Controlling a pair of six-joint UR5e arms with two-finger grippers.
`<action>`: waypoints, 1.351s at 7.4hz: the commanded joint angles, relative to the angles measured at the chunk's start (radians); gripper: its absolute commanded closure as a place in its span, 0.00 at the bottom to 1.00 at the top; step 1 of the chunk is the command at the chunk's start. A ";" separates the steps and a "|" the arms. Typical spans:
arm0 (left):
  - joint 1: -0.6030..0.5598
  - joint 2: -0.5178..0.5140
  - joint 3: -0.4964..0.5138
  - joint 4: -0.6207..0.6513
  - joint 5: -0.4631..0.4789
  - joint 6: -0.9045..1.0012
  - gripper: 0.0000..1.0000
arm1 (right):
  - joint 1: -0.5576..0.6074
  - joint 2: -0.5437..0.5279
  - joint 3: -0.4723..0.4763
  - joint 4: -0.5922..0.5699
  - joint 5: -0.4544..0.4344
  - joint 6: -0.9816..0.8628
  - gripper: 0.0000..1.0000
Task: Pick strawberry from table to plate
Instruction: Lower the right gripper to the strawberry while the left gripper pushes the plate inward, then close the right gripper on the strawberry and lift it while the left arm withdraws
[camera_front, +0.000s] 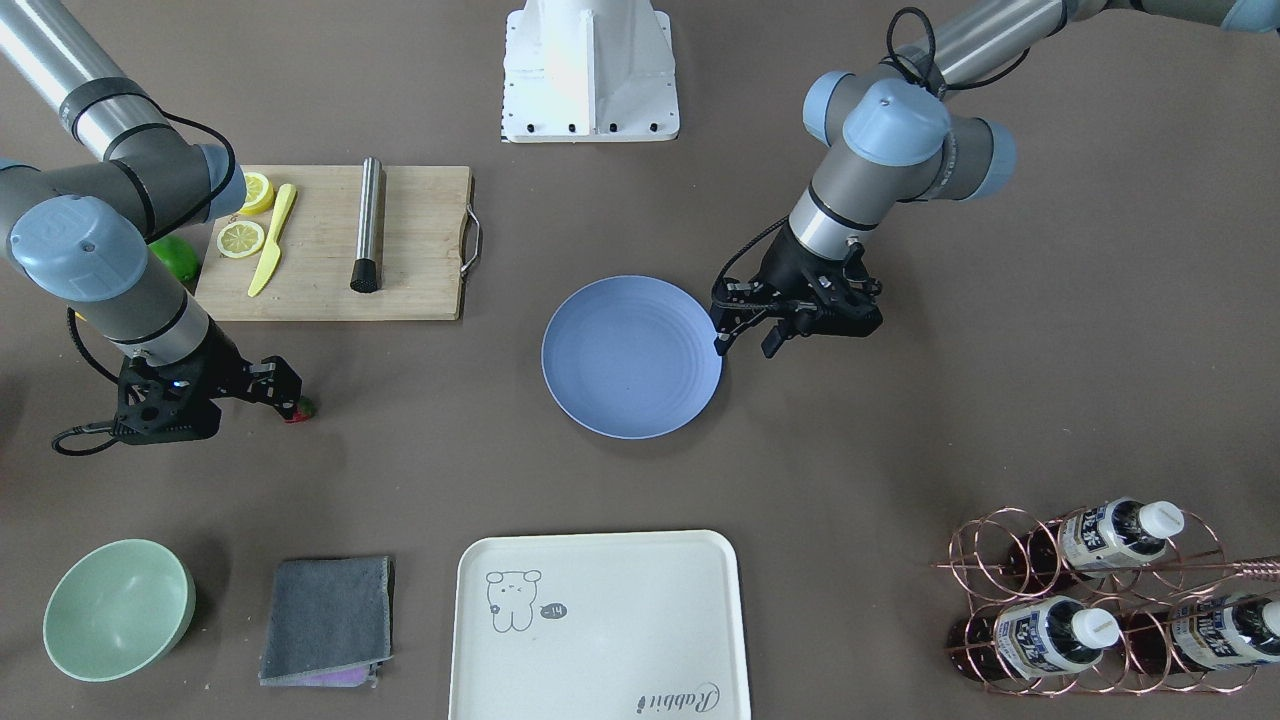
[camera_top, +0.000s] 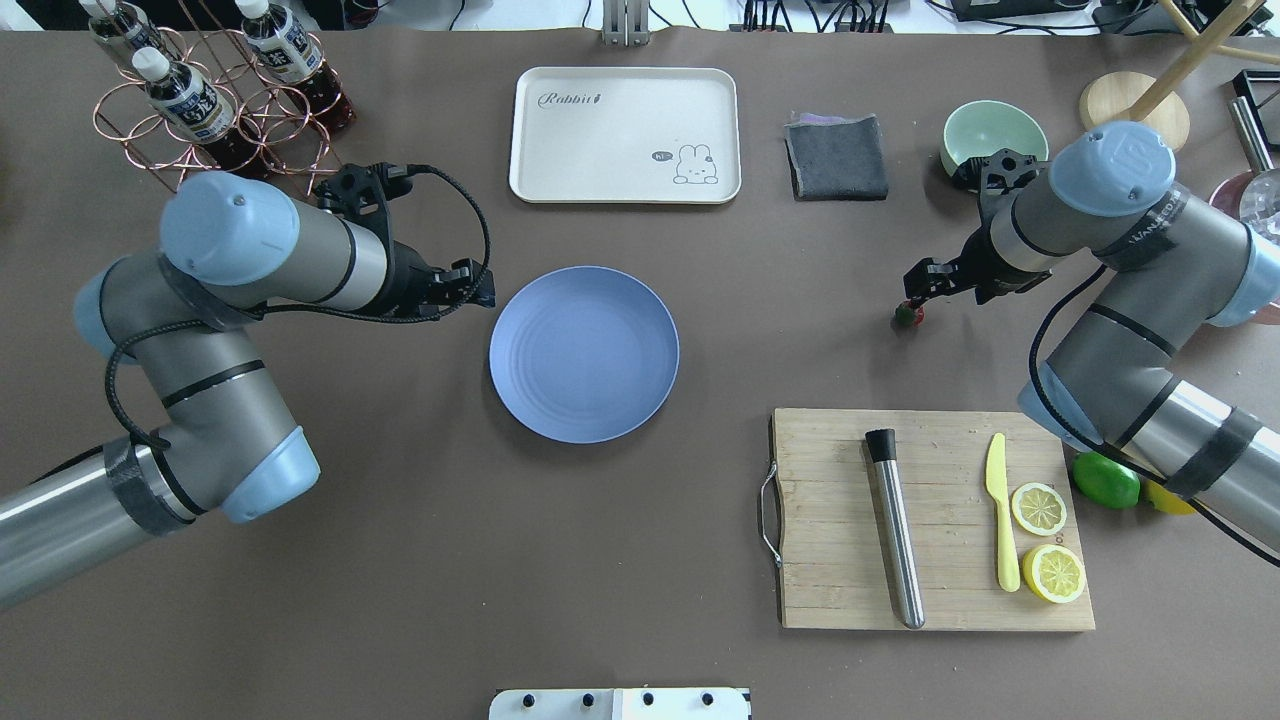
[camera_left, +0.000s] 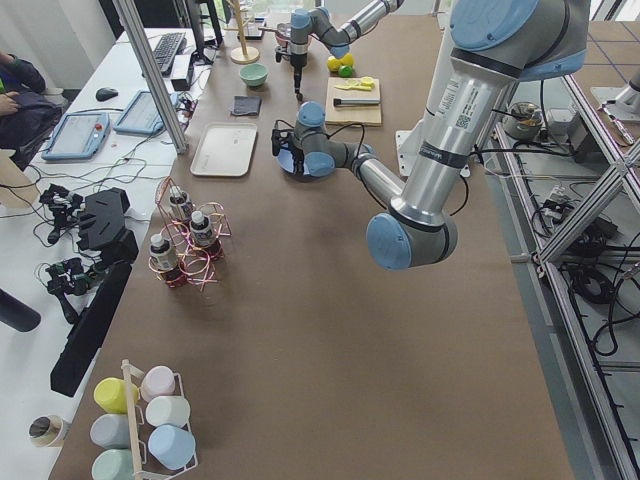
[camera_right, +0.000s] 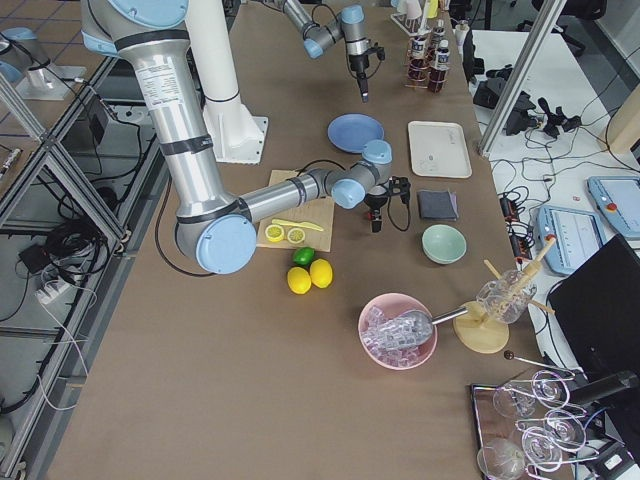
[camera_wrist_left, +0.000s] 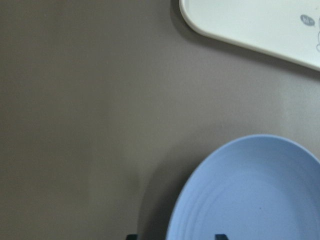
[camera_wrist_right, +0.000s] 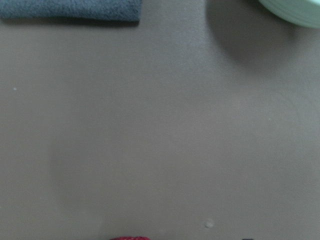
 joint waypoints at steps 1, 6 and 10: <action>-0.049 0.009 -0.007 0.001 -0.044 0.035 0.02 | -0.011 0.033 -0.012 -0.005 0.002 0.028 0.16; -0.066 0.037 -0.023 0.001 -0.044 0.039 0.02 | -0.051 0.028 -0.019 0.004 -0.019 0.071 0.21; -0.088 0.051 -0.040 0.001 -0.053 0.058 0.02 | -0.057 0.030 -0.004 0.003 -0.032 0.107 1.00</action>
